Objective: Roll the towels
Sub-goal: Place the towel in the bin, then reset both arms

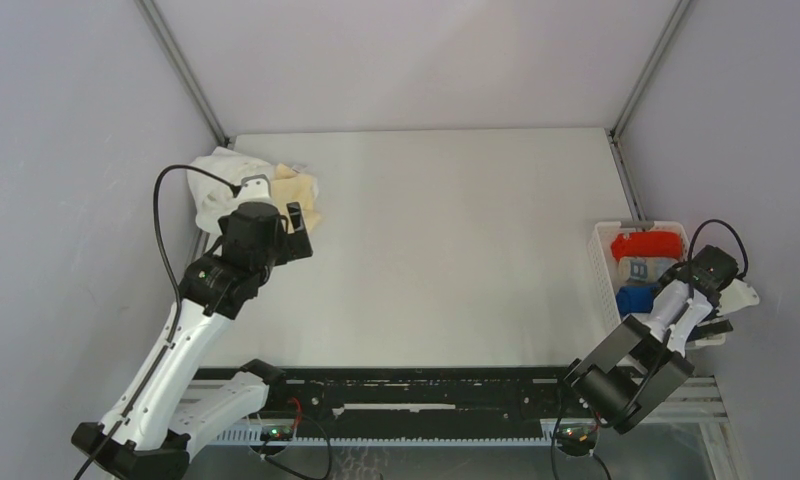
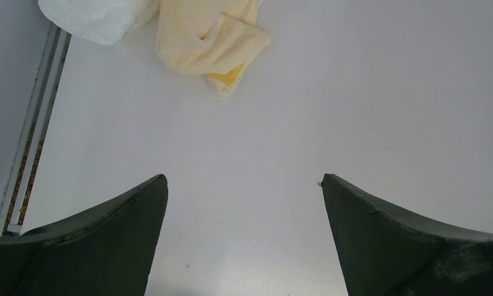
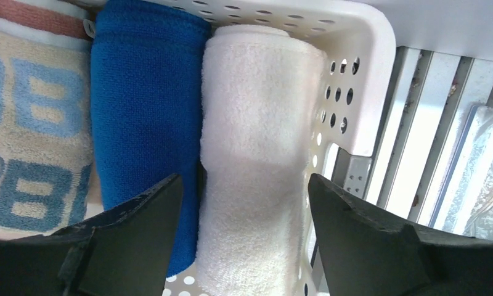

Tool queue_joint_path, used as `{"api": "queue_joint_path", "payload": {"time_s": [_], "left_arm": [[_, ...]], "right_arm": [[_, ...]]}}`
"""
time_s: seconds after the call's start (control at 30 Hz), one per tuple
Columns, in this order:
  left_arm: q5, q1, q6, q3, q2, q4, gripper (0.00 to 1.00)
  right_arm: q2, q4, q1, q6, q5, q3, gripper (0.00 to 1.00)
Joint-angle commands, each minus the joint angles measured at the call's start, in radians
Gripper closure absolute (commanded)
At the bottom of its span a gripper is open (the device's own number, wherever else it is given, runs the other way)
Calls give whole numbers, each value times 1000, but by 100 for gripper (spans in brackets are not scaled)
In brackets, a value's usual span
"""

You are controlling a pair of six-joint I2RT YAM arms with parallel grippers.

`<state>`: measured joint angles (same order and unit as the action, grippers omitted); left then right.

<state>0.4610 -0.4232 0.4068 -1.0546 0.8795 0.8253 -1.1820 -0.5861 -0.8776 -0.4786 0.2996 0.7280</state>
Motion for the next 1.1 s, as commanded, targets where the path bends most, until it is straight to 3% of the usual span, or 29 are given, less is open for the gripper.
{"api": "queue_joint_path", "payload": {"time_s": [0.0, 0.2, 0.37, 0.57, 0.83, 1.07], "left_arm": [[7, 4, -15, 18, -27, -35, 0], [8, 4, -14, 18, -30, -37, 0], [-8, 19, -11, 13, -33, -37, 0], [18, 31, -3, 11, -101, -45, 0], [162, 35, 58, 11, -305, 48, 0], [173, 37, 121, 83, -571, 85, 0]], "right_arm": [[10, -13, -6, -12, 33, 1, 23], [116, -28, 1, -23, 2, -6, 21], [238, -106, 13, -37, -61, 23, 13], [445, -172, 120, -46, -210, 72, 6], [569, -224, 498, 72, -160, 299, 0], [767, -206, 802, 207, -14, 306, 0]]}}
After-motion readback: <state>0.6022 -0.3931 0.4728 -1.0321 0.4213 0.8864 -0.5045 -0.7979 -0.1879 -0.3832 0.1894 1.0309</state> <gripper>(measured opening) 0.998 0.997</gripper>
